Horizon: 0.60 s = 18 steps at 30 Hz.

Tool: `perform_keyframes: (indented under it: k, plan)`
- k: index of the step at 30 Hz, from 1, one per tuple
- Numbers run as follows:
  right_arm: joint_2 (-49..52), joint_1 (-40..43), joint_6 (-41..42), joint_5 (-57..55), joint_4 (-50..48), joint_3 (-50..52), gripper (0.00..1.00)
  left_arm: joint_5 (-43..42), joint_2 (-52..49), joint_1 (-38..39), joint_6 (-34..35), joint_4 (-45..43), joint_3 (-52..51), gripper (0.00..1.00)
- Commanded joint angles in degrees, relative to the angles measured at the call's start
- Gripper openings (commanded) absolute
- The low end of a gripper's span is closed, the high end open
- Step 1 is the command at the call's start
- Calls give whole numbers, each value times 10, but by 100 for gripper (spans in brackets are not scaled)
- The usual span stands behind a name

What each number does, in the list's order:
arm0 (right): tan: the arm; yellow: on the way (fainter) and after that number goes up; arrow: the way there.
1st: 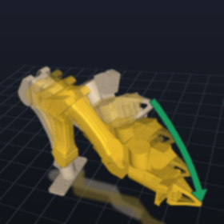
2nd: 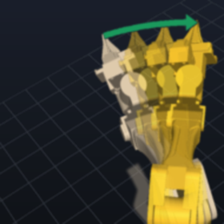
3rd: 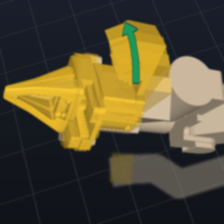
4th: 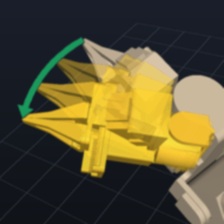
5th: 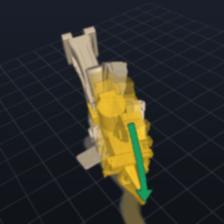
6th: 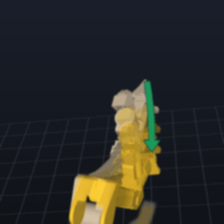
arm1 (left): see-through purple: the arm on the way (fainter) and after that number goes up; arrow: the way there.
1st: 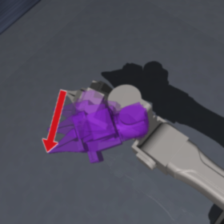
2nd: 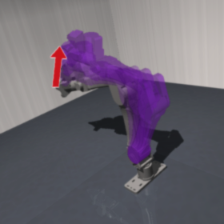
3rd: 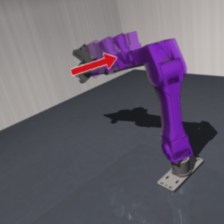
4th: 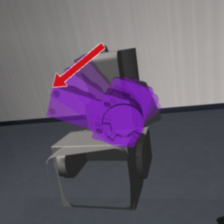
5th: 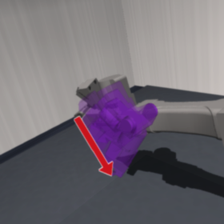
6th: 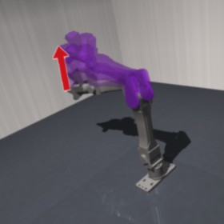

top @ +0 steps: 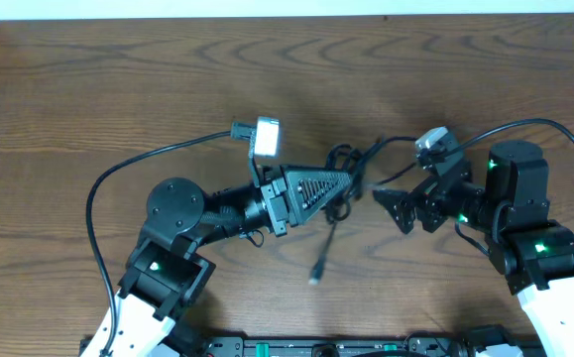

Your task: Untangle cables

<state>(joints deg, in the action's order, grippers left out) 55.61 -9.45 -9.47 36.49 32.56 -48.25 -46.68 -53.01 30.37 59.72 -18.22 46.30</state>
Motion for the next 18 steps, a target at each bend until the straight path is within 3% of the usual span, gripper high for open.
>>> perform_keyframes:
  k: [1, 12, 18]
  plan:
    - [1, 2, 0, 119, -4, 3, 99, -14, -11, -9, -16, -7, 23, 7]
    - [2, 2, 97, 149, -123, 3, 99, -24, -47, -1, -24, -8, 23, 8]
    - [2, 2, 103, 149, -141, 3, 99, -17, -47, 25, -24, -33, 23, 8]
